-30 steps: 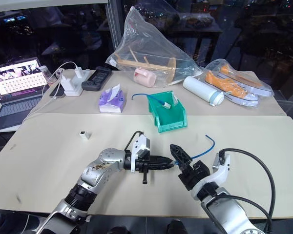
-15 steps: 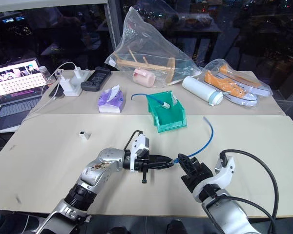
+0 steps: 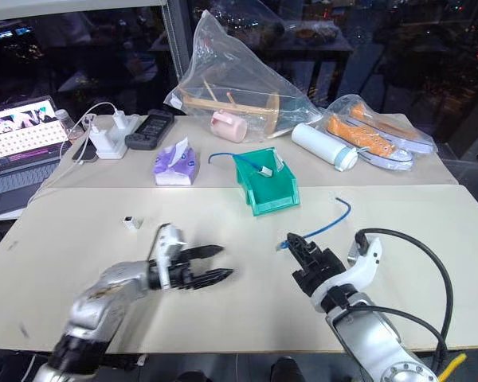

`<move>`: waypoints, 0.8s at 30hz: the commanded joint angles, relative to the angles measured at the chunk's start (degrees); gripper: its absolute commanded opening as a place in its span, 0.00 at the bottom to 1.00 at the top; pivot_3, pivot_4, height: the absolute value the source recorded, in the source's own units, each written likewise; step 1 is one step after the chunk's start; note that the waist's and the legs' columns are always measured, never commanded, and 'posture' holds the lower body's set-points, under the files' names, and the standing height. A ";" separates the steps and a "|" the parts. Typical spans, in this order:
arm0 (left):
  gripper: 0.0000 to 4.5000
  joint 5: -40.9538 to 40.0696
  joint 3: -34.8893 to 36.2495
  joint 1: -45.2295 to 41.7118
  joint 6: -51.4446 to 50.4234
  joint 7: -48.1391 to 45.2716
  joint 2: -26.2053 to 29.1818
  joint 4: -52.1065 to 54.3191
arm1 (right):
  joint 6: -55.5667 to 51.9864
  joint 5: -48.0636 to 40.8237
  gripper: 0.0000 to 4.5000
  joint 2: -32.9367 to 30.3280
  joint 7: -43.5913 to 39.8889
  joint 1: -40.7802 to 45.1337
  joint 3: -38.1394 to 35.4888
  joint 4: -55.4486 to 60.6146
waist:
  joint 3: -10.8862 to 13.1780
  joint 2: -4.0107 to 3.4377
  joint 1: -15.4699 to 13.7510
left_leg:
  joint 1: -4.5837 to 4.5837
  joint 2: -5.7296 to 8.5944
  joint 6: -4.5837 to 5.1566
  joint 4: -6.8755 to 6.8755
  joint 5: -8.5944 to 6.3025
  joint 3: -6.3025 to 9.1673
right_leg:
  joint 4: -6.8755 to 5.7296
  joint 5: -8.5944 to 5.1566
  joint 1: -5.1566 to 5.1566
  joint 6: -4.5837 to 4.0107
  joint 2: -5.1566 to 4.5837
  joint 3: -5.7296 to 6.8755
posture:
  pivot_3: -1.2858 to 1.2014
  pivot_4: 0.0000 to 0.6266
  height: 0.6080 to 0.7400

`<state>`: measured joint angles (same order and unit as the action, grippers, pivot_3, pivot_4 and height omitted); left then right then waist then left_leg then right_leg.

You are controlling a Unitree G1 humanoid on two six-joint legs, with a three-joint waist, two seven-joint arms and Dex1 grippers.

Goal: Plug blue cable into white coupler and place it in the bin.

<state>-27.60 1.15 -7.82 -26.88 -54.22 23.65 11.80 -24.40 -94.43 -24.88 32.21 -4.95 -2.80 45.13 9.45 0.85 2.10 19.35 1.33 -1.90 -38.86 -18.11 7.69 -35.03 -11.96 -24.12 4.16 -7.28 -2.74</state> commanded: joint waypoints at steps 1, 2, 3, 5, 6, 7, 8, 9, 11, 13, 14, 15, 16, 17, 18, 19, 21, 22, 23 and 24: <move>0.98 -2.41 8.90 7.89 3.52 5.08 -0.29 5.92 | -2.21 0.39 0.00 -2.32 -3.21 3.22 0.42 -0.38 | 0.00 0.00 -0.05 | 0.00 0.00 0.00 0.00 0.00 0.00 | 0.00 0.00 -0.01 0.00 0.00 0.00 | 0.52 0.24 1.00; 0.98 -2.51 10.63 10.53 4.58 5.88 -0.35 6.91 | -2.74 0.29 0.00 -2.81 -3.68 4.14 0.74 -0.94 | 0.00 0.00 0.10 | -0.01 0.00 0.00 0.00 0.00 -0.01 | 0.01 0.00 -0.01 0.00 0.00 -0.01 | 0.52 0.24 1.00; 0.98 -2.86 12.01 12.85 5.21 6.63 -0.49 7.82 | -3.41 0.45 0.00 -3.46 -4.29 5.05 1.01 -1.53 | 0.00 0.00 0.21 | -0.03 -0.01 0.01 0.04 -0.01 -0.02 | 0.01 0.00 -0.02 -0.01 0.00 -0.03 | 0.52 0.24 1.00; 0.98 -3.42 13.14 15.09 5.81 7.86 -0.86 8.68 | -4.20 0.85 0.00 -4.24 -5.10 5.84 1.38 -2.01 | 0.00 0.00 0.17 | -0.01 -0.06 0.01 0.06 -0.01 -0.03 | 0.01 -0.01 -0.04 -0.03 0.05 -0.02 | 0.52 0.24 1.00; 0.98 -3.73 13.90 15.91 6.05 9.02 -1.41 8.81 | -4.50 1.10 0.00 -4.45 -5.54 6.24 1.59 -2.12 | 0.01 0.01 -0.27 | -0.02 -0.06 0.02 0.05 -0.01 -0.03 | 0.01 -0.01 -0.03 -0.03 0.05 -0.02 | 0.52 0.24 1.00; 0.98 -1.89 15.31 17.06 8.64 12.18 -3.14 7.74 | -5.04 0.95 0.00 -4.89 -5.94 8.08 1.68 -2.86 | 0.01 0.02 -0.57 | 0.00 -0.06 0.01 0.04 -0.01 -0.02 | 0.00 -0.01 0.00 -0.03 0.05 0.01 | 0.52 0.24 1.00; 0.98 -0.38 16.28 18.12 10.76 14.84 -4.72 6.99 | -5.85 1.00 0.00 -5.61 -6.59 10.30 1.79 -3.66 | 0.01 0.01 -0.69 | -0.01 -0.06 0.01 0.00 -0.01 -0.03 | 0.02 0.01 0.01 -0.03 0.05 0.01 | 0.52 0.24 1.00; 0.98 0.64 16.87 18.79 12.22 16.50 -5.72 6.47 | -6.42 1.06 0.00 -6.04 -6.97 11.86 1.89 -4.20 | 0.01 0.02 -0.83 | -0.01 -0.05 0.01 -0.02 -0.01 -0.07 | 0.02 0.03 0.04 -0.03 0.04 -0.03 | 0.52 0.24 1.00; 0.98 3.91 17.36 19.05 14.69 21.00 -7.27 4.69 | -8.75 2.74 0.00 -8.33 -8.73 15.66 2.19 -5.35 | 0.00 0.03 -1.08 | -0.02 -0.05 0.00 -0.04 0.00 -0.09 | 0.05 0.07 0.06 -0.03 0.04 -0.04 | 0.52 0.24 1.00; 0.98 7.29 17.32 17.63 17.17 24.56 -7.57 1.73 | -10.33 4.21 0.00 -10.00 -9.85 18.26 2.40 -6.14 | 0.00 0.04 -1.25 | -0.04 -0.06 0.00 -0.01 0.00 -0.09 | 0.02 0.07 0.04 -0.05 0.07 -0.03 | 0.52 0.24 1.00; 0.98 7.87 17.29 16.75 17.77 25.49 -7.63 0.41 | -10.96 4.83 0.00 -10.59 -10.37 19.00 2.53 -6.30 | 0.00 0.04 -1.40 | -0.03 -0.07 0.00 0.00 0.00 -0.07 | 0.02 0.07 0.03 -0.06 0.08 -0.01 | 0.52 0.24 1.00; 0.98 8.93 17.32 15.28 18.44 26.96 -7.53 -1.53 | -11.52 5.41 0.00 -10.94 -10.77 19.65 2.73 -6.37 | 0.00 0.04 -1.60 | -0.02 -0.08 0.00 0.00 0.00 -0.05 | 0.02 0.07 0.04 -0.07 0.09 0.01 | 0.52 0.24 1.00; 0.98 9.76 17.54 13.83 19.07 28.53 -7.54 -3.45 | -11.94 5.81 0.00 -11.05 -11.04 20.11 2.87 -6.43 | -0.01 0.05 -1.68 | 0.01 -0.07 0.00 -0.01 0.00 -0.04 | 0.04 0.07 0.04 -0.06 0.09 0.02 | 0.52 0.24 1.00; 0.98 10.03 17.92 12.35 19.57 29.81 -7.67 -5.31 | -12.25 6.20 0.00 -10.97 -11.20 20.45 2.92 -6.48 | -0.01 0.07 -1.73 | 0.02 -0.07 0.00 -0.02 0.00 -0.05 | 0.05 0.07 0.04 -0.06 0.08 0.02 | 0.52 0.24 1.00; 0.98 9.99 18.14 10.76 19.82 30.54 -7.70 -7.25 | -12.45 6.50 0.00 -10.78 -11.21 20.69 2.92 -6.53 | -0.02 0.08 -1.74 | 0.03 -0.07 -0.01 -0.03 0.00 -0.05 | 0.06 0.07 0.04 -0.06 0.08 0.02 | 0.52 0.24 1.00; 0.98 11.06 17.64 8.95 20.49 30.96 -7.15 -9.63 | -12.61 6.83 0.00 -10.66 -11.15 20.96 2.88 -6.57 | -0.04 0.10 -1.56 | 0.02 -0.07 -0.01 -0.03 0.00 -0.05 | 0.06 0.08 0.05 -0.06 0.08 0.02 | 0.52 0.24 1.00; 0.98 12.29 16.70 4.63 22.03 31.78 -6.77 -14.48 | -13.06 7.40 0.00 -10.72 -10.94 21.41 2.61 -6.59 | -0.04 0.10 -1.38 | 0.01 -0.07 0.00 -0.02 0.00 -0.06 | 0.04 0.08 0.02 -0.06 0.08 0.02 | 0.52 0.24 1.00; 0.98 13.61 15.91 2.37 22.55 32.76 -6.70 -17.11 | -13.18 7.67 0.00 -10.75 -10.57 21.62 2.43 -6.64 | -0.04 0.10 -1.42 | 0.01 -0.07 0.00 -0.01 0.00 -0.06 | 0.04 0.08 0.00 -0.06 0.08 0.02 | 0.52 0.24 1.00; 0.98 15.08 15.39 0.59 23.16 34.28 -6.71 -19.35 | -13.32 7.98 0.00 -10.81 -10.30 21.69 2.23 -6.64 | -0.04 0.10 -1.48 | 0.01 -0.07 -0.01 -0.02 0.00 -0.05 | 0.01 0.08 0.01 -0.07 0.08 0.04 | 0.52 0.24 1.00; 0.98 16.21 15.08 -0.86 23.69 35.54 -6.75 -21.33 | -13.53 8.39 0.00 -11.00 -10.14 21.79 2.07 -6.61 | -0.04 0.11 -1.53 | 0.01 -0.07 -0.02 -0.02 0.01 -0.05 | 0.02 0.09 0.03 -0.08 0.08 0.04 | 0.52 0.24 1.00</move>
<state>-13.59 17.07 -7.40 -4.80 -20.77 16.40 -6.79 -37.69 -86.62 -35.49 21.85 15.97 0.81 37.26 9.41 0.95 0.57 19.34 1.27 -1.92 -38.90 -18.10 7.64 -35.01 -11.86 -24.07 4.09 -7.20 -2.69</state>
